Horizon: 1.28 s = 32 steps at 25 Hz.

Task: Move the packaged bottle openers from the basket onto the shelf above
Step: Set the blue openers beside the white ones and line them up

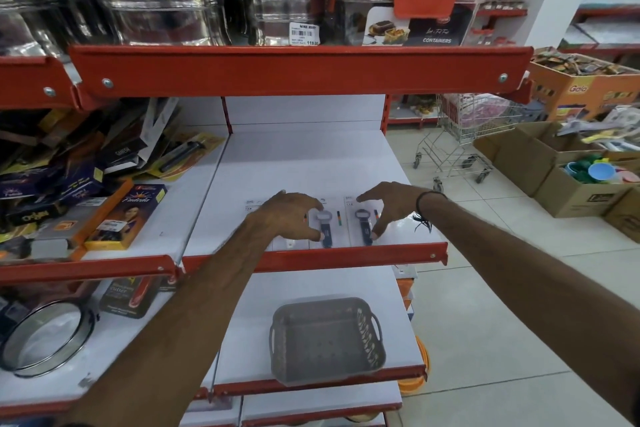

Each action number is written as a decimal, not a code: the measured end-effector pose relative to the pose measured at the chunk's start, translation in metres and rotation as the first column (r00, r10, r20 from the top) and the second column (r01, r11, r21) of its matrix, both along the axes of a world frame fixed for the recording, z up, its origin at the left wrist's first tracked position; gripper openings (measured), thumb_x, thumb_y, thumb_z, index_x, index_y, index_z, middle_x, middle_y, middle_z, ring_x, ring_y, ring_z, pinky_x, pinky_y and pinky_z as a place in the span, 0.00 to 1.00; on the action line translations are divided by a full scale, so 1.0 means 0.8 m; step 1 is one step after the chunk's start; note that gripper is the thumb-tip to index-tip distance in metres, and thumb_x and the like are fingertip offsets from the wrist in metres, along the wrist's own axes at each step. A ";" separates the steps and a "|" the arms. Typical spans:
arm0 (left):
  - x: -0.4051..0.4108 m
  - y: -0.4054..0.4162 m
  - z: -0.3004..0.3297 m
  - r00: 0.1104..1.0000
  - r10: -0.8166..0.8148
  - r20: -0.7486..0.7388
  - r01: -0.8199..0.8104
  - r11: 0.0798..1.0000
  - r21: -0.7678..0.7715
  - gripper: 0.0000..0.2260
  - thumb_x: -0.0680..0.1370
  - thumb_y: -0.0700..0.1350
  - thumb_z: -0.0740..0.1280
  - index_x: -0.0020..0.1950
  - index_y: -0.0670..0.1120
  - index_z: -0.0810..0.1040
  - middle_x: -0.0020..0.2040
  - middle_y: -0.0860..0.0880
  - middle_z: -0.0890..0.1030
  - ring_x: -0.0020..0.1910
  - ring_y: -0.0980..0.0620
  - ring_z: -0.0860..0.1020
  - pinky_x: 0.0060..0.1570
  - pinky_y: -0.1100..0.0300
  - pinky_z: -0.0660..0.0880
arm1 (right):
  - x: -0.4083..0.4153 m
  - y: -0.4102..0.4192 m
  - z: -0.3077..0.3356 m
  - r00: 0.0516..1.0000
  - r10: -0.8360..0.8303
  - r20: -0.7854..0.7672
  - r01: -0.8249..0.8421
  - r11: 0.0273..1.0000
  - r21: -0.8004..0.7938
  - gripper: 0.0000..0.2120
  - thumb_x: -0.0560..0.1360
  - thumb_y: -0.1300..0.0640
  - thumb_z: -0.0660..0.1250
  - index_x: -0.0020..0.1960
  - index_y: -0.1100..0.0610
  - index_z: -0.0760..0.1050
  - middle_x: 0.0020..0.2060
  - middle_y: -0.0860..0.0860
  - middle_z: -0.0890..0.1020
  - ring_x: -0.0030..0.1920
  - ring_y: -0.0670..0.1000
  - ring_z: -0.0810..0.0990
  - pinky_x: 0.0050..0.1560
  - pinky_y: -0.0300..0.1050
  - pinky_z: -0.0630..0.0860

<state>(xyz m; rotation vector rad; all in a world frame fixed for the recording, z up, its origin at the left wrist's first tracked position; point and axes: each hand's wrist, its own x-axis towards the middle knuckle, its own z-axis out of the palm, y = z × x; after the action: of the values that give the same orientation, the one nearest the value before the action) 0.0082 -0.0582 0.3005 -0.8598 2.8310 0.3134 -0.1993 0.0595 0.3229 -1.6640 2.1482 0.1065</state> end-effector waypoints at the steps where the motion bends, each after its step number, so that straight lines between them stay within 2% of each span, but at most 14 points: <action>1: 0.000 0.003 -0.003 1.000 -0.003 0.011 0.003 1.000 -0.004 0.30 0.71 0.58 0.72 0.71 0.51 0.71 0.74 0.50 0.72 0.70 0.46 0.71 0.73 0.47 0.62 | -0.002 0.003 -0.003 1.000 -0.007 -0.006 0.007 1.000 0.019 0.41 0.67 0.47 0.78 0.75 0.53 0.64 0.76 0.51 0.65 0.76 0.54 0.62 0.76 0.51 0.58; 6: 0.000 0.001 -0.011 0.999 0.040 0.001 -0.040 0.998 0.037 0.32 0.67 0.58 0.75 0.69 0.53 0.72 0.71 0.50 0.74 0.64 0.46 0.74 0.63 0.49 0.74 | -0.010 0.002 -0.021 0.999 -0.037 0.024 0.037 0.999 -0.001 0.40 0.66 0.49 0.79 0.74 0.52 0.67 0.75 0.51 0.68 0.74 0.54 0.65 0.74 0.52 0.61; 16: -0.011 -0.006 -0.010 0.994 0.042 0.102 -0.046 0.998 0.041 0.32 0.66 0.59 0.74 0.67 0.54 0.70 0.67 0.49 0.75 0.60 0.45 0.74 0.60 0.49 0.74 | -0.005 -0.004 -0.019 1.000 -0.006 0.008 0.006 1.000 0.007 0.40 0.65 0.48 0.79 0.74 0.51 0.67 0.75 0.52 0.67 0.74 0.56 0.65 0.75 0.54 0.61; 18: -0.016 -0.008 -0.009 0.992 0.040 0.122 -0.045 0.998 0.036 0.34 0.66 0.59 0.74 0.69 0.54 0.68 0.69 0.48 0.75 0.61 0.45 0.74 0.65 0.48 0.71 | -0.005 -0.004 -0.020 1.000 -0.005 0.002 0.005 1.000 0.008 0.40 0.65 0.48 0.79 0.74 0.51 0.68 0.75 0.52 0.67 0.74 0.56 0.65 0.75 0.55 0.61; 20: -0.020 -0.007 -0.006 0.989 0.018 0.149 -0.023 0.999 0.033 0.37 0.68 0.59 0.74 0.73 0.54 0.64 0.72 0.48 0.72 0.65 0.44 0.74 0.71 0.47 0.63 | -0.003 -0.005 -0.020 1.000 -0.005 0.009 0.005 1.000 0.002 0.40 0.65 0.48 0.80 0.73 0.51 0.68 0.74 0.52 0.68 0.73 0.56 0.66 0.74 0.54 0.62; 24: -0.024 0.000 0.000 0.979 -0.020 0.203 0.021 1.000 -0.002 0.37 0.71 0.58 0.71 0.77 0.56 0.61 0.78 0.48 0.63 0.76 0.45 0.64 0.78 0.42 0.50 | -0.001 -0.006 -0.019 1.000 0.001 0.000 -0.001 1.000 -0.009 0.38 0.67 0.50 0.79 0.73 0.53 0.69 0.74 0.53 0.68 0.73 0.57 0.66 0.74 0.54 0.62; 32: -0.023 0.002 0.000 0.978 -0.044 0.204 0.045 0.999 -0.002 0.36 0.71 0.57 0.73 0.77 0.55 0.63 0.79 0.48 0.62 0.77 0.46 0.61 0.78 0.39 0.47 | 0.006 -0.006 -0.017 1.000 -0.001 -0.002 0.001 1.000 -0.012 0.38 0.66 0.49 0.79 0.73 0.52 0.69 0.74 0.52 0.69 0.73 0.56 0.67 0.74 0.52 0.62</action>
<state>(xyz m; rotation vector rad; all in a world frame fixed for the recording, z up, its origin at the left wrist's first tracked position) -0.0099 -0.0567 0.3003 -0.7798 2.6584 0.1968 -0.1949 0.0544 0.3090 -1.6699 2.1554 0.0952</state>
